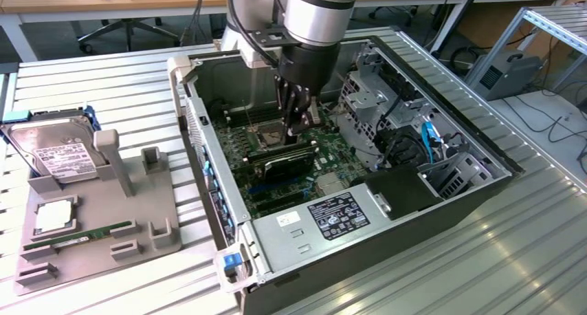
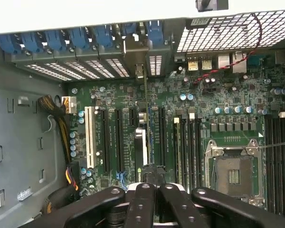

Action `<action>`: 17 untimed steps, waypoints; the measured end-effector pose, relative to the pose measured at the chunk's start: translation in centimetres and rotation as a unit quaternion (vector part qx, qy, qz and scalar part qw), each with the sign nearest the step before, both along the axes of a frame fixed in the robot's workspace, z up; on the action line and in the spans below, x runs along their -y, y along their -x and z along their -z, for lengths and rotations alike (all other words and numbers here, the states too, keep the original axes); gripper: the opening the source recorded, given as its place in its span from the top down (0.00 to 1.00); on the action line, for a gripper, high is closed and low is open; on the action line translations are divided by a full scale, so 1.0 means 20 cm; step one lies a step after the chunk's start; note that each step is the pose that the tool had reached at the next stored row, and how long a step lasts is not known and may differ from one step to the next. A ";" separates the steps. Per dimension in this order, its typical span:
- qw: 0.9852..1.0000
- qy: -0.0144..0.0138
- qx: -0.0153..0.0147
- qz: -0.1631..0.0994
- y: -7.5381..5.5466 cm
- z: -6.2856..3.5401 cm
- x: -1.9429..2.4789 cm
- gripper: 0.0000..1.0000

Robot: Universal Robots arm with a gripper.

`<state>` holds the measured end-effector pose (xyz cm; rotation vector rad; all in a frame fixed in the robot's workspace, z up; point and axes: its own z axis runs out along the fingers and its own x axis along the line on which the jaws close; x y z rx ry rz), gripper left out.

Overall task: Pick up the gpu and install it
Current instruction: 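Insert the gpu into the slot, then press down on the gpu until it lock into place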

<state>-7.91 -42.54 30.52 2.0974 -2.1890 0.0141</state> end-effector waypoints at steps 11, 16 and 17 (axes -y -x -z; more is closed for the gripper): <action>1.000 0.000 0.000 0.000 0.00 0.000 0.000 0.89; 1.000 0.000 0.000 0.000 0.05 0.003 0.000 0.89; 1.000 0.000 0.000 0.000 0.07 0.004 0.000 0.89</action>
